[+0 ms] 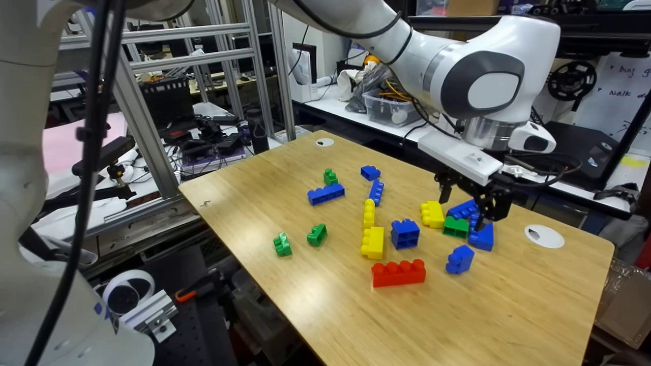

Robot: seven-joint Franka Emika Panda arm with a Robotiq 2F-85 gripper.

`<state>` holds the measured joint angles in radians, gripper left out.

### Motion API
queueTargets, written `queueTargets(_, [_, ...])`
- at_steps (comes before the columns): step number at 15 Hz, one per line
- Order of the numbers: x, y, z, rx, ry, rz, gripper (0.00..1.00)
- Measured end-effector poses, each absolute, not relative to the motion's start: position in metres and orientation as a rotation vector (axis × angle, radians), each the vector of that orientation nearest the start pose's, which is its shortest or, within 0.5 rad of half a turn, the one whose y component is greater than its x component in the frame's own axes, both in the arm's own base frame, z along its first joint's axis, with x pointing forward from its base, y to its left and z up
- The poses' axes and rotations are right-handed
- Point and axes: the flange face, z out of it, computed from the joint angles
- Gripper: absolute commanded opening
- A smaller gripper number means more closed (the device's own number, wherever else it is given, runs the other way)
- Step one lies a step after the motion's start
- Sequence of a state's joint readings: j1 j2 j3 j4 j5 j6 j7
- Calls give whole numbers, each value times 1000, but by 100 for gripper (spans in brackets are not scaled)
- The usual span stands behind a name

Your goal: Move the blue toy slightly toward left

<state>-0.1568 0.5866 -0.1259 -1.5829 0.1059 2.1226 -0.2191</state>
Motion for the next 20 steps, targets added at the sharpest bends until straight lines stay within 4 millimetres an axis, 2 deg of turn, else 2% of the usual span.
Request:
queueTargets(6, [668,-175,291,-3104,153,60,100])
queueTargets(11, [675,-172,252,-3097,167,114,100])
queueTargets(15, [687,-175,222,-3111,222,76,100])
queueTargets(20, [697,-177,195,-3118,263,68,100])
